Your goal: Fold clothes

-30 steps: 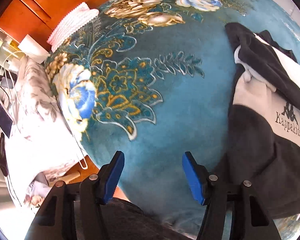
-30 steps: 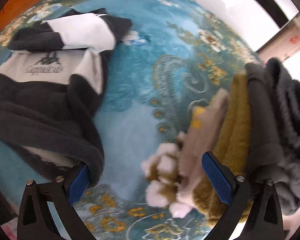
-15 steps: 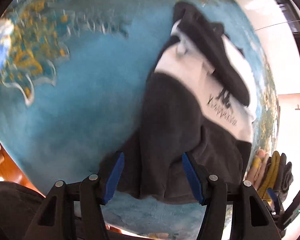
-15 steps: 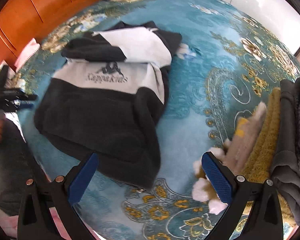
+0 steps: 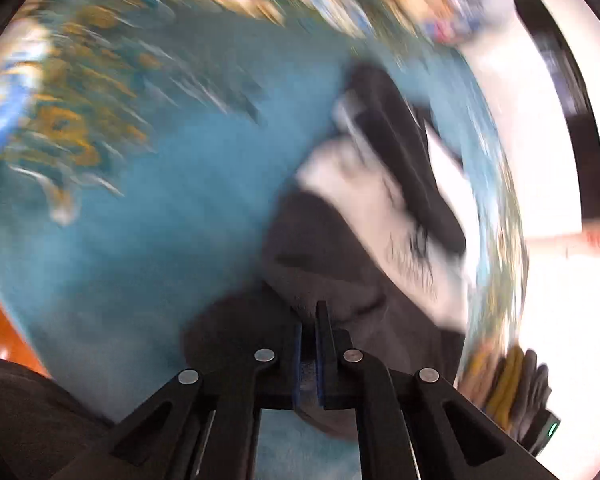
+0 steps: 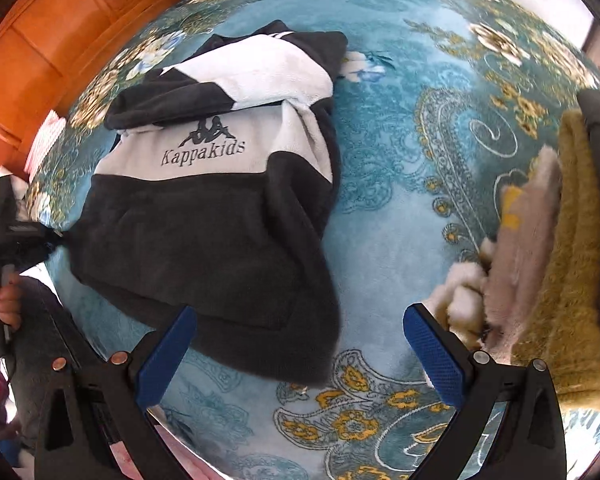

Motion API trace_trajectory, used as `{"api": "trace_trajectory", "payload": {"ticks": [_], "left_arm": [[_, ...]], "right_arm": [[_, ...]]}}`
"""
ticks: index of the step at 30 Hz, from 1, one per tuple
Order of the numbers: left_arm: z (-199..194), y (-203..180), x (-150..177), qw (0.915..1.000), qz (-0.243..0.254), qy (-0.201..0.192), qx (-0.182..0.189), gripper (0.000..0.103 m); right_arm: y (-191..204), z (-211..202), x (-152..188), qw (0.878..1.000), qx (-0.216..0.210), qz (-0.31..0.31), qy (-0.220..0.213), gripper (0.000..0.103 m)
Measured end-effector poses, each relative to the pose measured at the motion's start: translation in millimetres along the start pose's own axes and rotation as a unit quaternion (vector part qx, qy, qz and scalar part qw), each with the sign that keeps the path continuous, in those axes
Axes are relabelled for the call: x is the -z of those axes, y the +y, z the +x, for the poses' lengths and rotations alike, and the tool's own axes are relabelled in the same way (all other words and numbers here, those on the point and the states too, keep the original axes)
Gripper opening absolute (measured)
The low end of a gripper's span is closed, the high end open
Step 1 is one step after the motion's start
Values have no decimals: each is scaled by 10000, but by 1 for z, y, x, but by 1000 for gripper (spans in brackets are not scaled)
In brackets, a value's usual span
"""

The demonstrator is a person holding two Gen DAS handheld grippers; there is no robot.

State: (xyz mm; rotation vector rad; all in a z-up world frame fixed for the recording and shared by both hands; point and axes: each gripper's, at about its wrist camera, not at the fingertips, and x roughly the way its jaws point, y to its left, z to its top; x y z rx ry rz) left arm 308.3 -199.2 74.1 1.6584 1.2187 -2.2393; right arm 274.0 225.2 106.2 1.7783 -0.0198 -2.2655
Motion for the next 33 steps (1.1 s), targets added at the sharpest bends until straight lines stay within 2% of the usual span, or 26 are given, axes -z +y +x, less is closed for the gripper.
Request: {"api": "trace_trajectory", "payload": {"ticks": [2,5,8,11,12,15,16,19,26,29,33], "left_arm": [[-3,8,-6,9991,-90,-157,-388,5],[10,14,-5,9984,-250,127,-498,6],[15,16,1,9984,-288,167,-467,8],[14,22,1,9987,-434,152,-211,10],[14,25,-1,9986,-481,165,-136,13],[15,31,0,9977,-623,182,-208,39],[15,32,-1,9974,-665,182,-229,41],[15,45,-8,9968,-775,201,-70,44],[13,47,-7,9971,-734,171,-71,48],[16,47,-8,9971,-740,172,-50,49],[19,49,-10,9970,-756,178,6,49]], "right_arm": [[-6,7,1,9998,-91,167,47,103],[-15,18,2,9974,-543,464,55,103],[-23,32,2,9926,-915,792,40,103],[-26,50,2,9868,-1224,1049,155,103],[-27,56,2,9851,-1297,1118,187,103],[-30,71,6,9783,-1538,1358,269,103],[-32,75,7,9752,-1637,1458,288,103],[-38,82,11,9659,-1907,1723,311,103],[-40,84,11,9706,-1851,1518,258,103],[-34,85,10,9706,-1984,1334,292,103],[-40,92,12,9542,-2480,1634,353,103]]}}
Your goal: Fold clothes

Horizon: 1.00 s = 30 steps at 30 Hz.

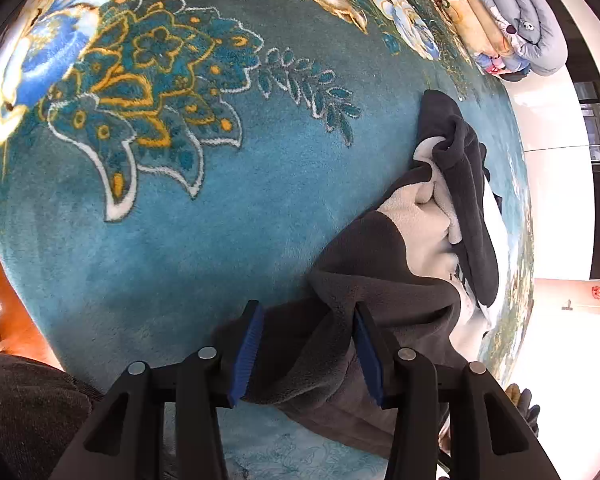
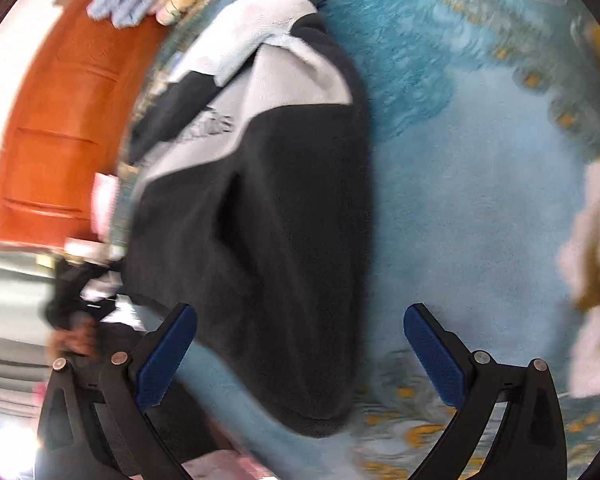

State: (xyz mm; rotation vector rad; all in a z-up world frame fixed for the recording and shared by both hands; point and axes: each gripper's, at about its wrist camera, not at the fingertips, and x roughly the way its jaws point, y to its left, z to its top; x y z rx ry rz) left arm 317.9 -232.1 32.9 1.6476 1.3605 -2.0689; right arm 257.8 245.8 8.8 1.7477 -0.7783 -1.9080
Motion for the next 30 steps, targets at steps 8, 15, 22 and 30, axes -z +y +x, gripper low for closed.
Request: {"api": "trace_trajectory", "payload": {"ticks": [8,15,22,30], "left_arm": [[-1,4,-1,9999,-47,-4,135,50],[-2,5,-1,9998,-61,-18,188,51],[-2,8,-2,9997,-75,-23,243,51],[-14,15,-4,9982,-213,-341,438,52]], "right_arm": [[-20,10,1,9904,-964,961,227,96],[3,6,2,9976,-659,176,77,96],[4,10,1,9994,-297,175,53,89],[-11,1,1,9970,-67,770,-68,12]]}}
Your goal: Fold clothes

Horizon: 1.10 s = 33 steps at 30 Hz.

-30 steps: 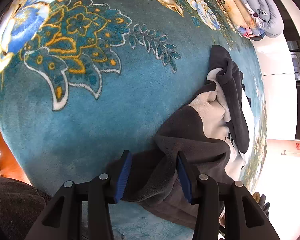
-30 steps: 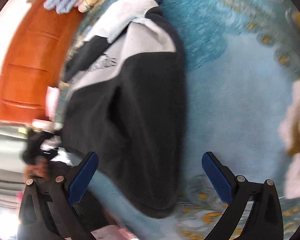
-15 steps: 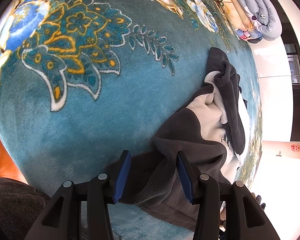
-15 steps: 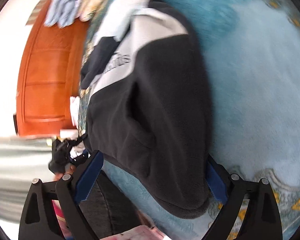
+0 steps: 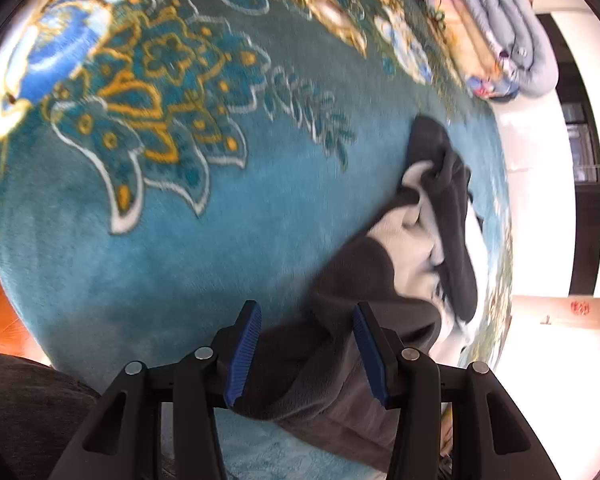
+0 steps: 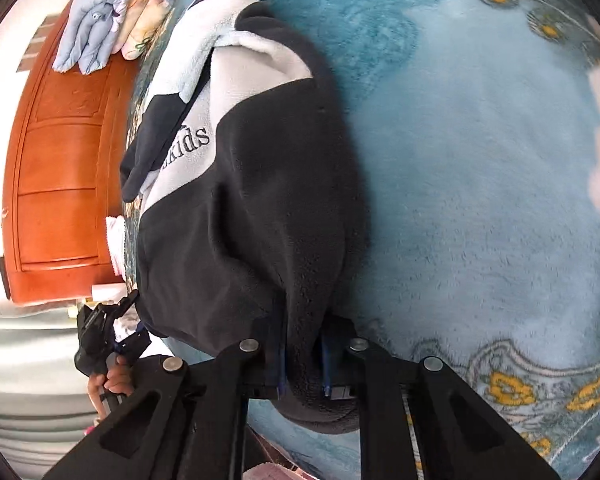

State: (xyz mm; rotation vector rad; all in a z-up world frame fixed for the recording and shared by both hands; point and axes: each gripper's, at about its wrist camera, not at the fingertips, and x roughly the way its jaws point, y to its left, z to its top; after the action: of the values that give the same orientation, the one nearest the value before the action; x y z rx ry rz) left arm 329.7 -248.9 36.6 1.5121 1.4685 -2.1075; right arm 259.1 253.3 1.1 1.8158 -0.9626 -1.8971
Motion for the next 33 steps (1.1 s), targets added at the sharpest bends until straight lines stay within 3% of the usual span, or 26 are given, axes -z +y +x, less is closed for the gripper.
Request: {"api": "trace_trajectory", "payload": {"ticks": [2,4,8,9,12,15,18,20,21,22,24,25,28,30,32,33], "left_arm": [[-7,-5,1,9997,189,-141,-53,56],[-4,-15,3,9985,552,29,-51,60],[12,-37,12,9895,1271,673,-158,62],[17,-45,17,9836,1560,831,-357,63],[33,-68,31,9566,2425,1297,-966,64],[47,-87,49,9157,3356,1464,-1659,64],[64,-97,65,8669,4083,1648,-2337,64],[70,-100,74,8392,4446,1675,-2645,63],[72,-99,76,8347,4490,1687,-2706,59],[73,-99,77,8304,4529,1700,-2765,41],[74,-99,80,8249,4594,1718,-2811,27],[69,-100,79,8332,4525,1742,-2659,20],[53,-102,77,8571,4301,1812,-2181,15],[26,-96,58,9114,3525,1821,-1089,14],[0,-86,33,9486,2706,1630,-184,14],[-14,-80,20,9613,2279,1523,269,14]], "right_arm": [[13,-15,-2,9996,-90,-153,-224,11],[24,-32,-8,9983,-131,-340,-445,11],[29,-42,-18,9976,10,-446,-529,11],[28,-42,-19,9978,33,-419,-518,11],[25,-34,-17,9985,100,-278,-463,11],[27,-32,-18,9985,92,-244,-478,11],[32,-33,-19,9983,52,-262,-515,11],[33,-34,-20,9982,37,-277,-527,11],[33,-34,-20,9982,32,-286,-531,11],[34,-35,-20,9981,30,-296,-535,11],[35,-35,-21,9981,9,-305,-532,11],[36,-36,-21,9981,-4,-307,-530,11],[38,-38,-22,9982,-46,-323,-501,11],[40,-45,-21,9981,-221,-307,-496,11],[41,-59,-22,9967,-486,-284,-591,11],[42,-67,-22,9955,-626,-272,-653,10]]}}
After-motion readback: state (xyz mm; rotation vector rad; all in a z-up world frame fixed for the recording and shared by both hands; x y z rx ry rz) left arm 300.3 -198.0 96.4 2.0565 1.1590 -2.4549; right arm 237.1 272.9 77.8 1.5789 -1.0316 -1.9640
